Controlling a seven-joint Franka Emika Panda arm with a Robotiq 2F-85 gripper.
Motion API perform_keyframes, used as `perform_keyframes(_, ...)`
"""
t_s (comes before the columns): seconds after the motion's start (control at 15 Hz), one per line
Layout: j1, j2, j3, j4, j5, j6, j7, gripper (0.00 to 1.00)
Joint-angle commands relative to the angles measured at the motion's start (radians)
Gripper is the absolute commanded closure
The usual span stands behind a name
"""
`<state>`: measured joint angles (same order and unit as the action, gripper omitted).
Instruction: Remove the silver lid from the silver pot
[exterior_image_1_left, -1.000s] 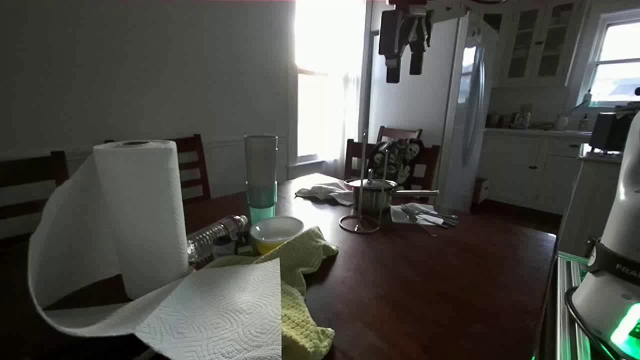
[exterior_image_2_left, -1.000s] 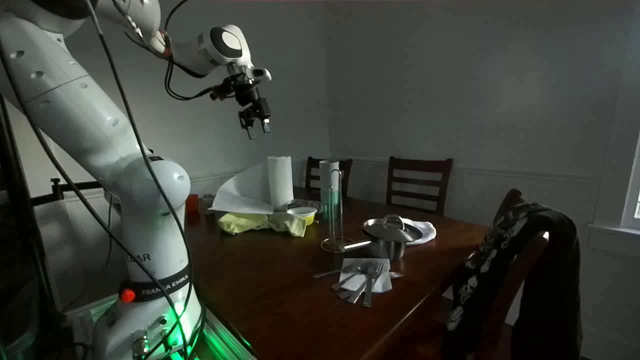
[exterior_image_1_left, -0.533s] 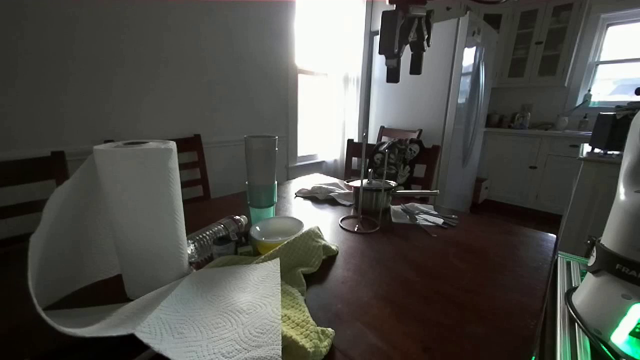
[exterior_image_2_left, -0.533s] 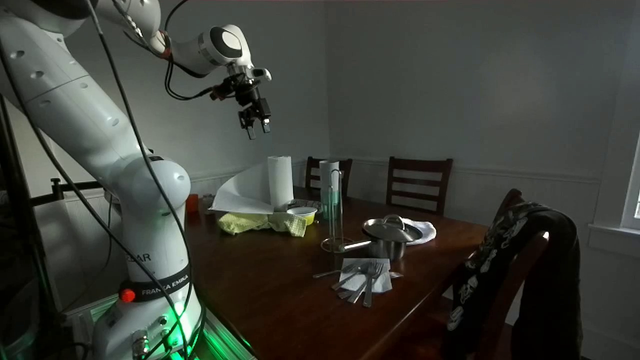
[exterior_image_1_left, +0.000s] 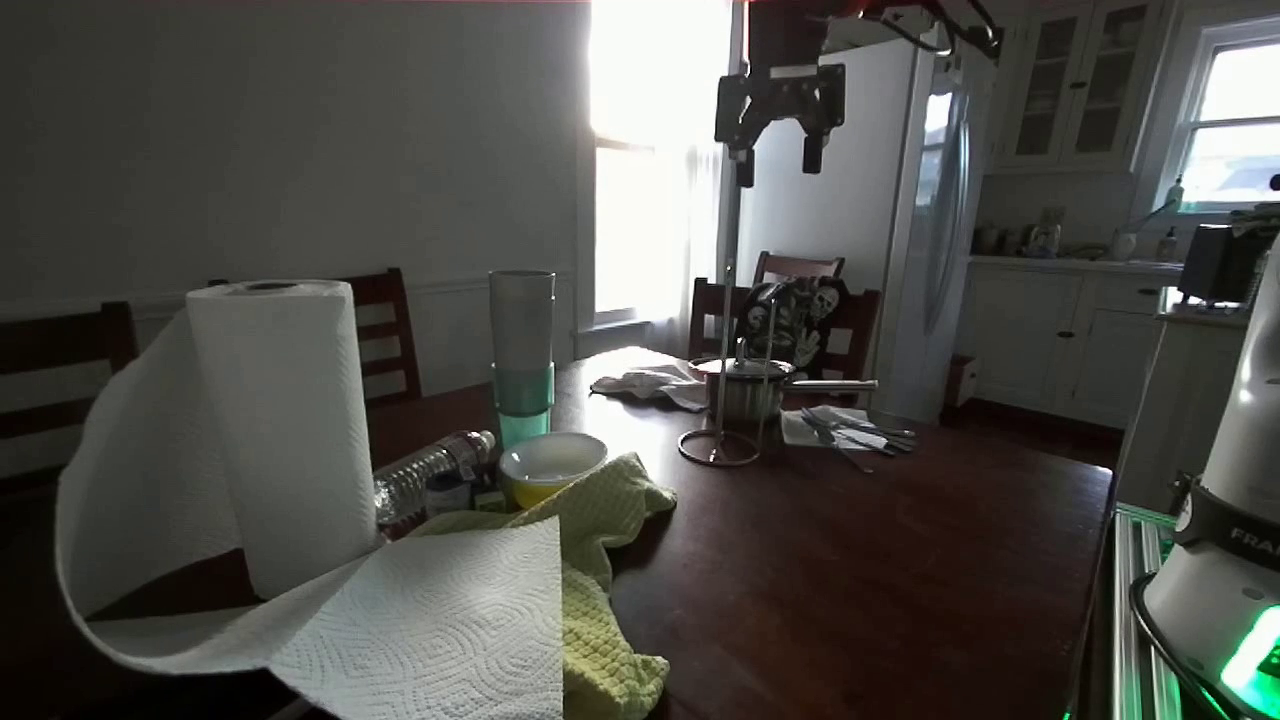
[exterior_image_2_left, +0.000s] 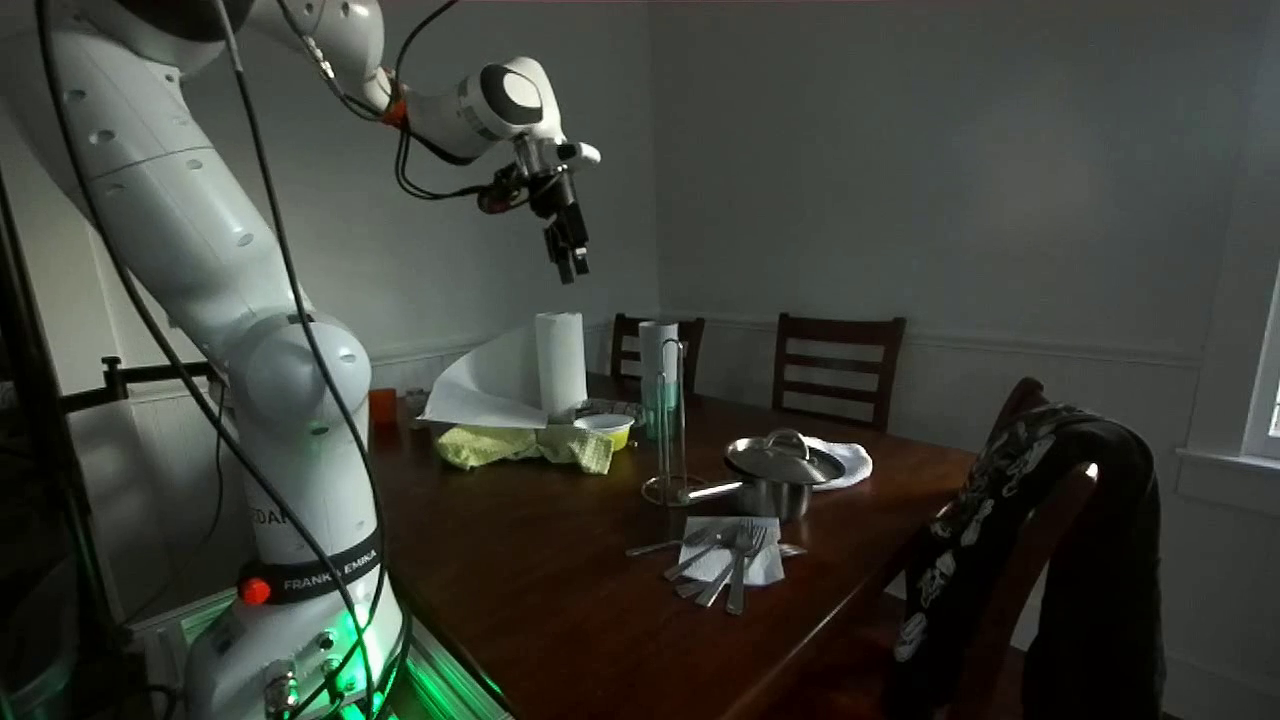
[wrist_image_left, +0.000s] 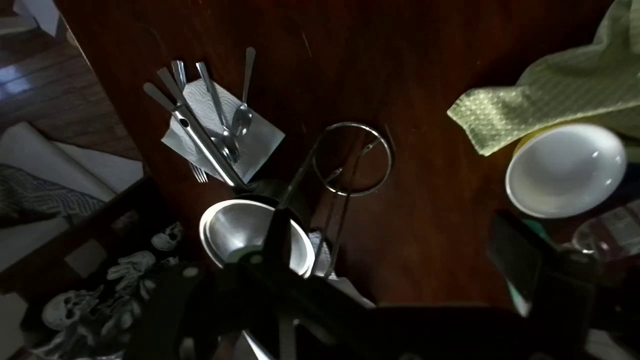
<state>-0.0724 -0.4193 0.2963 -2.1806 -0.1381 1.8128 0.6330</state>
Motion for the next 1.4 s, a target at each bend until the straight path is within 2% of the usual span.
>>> perform_keyframes(0.0,-0.040,0.140,-0.074,0.095,-0.029,0.022,0.116,0.00)
perform_keyframes(0.27,-0.065,0.289,-0.171,0.180,-0.023,0.032,0.227,0.00)
perform_keyframes(0.6,-0.059,0.444,-0.286,0.283,0.016,0.046,0.379,0.00)
perform_keyframes(0.93,-0.056,0.573,-0.363,0.339,0.079,0.175,0.422,0.00)
perform_keyframes(1.0,-0.041,0.521,-0.364,0.295,0.042,0.145,0.394,0.00)
perform_keyframes(1.33,-0.032,0.538,-0.373,0.301,0.045,0.152,0.390,0.00)
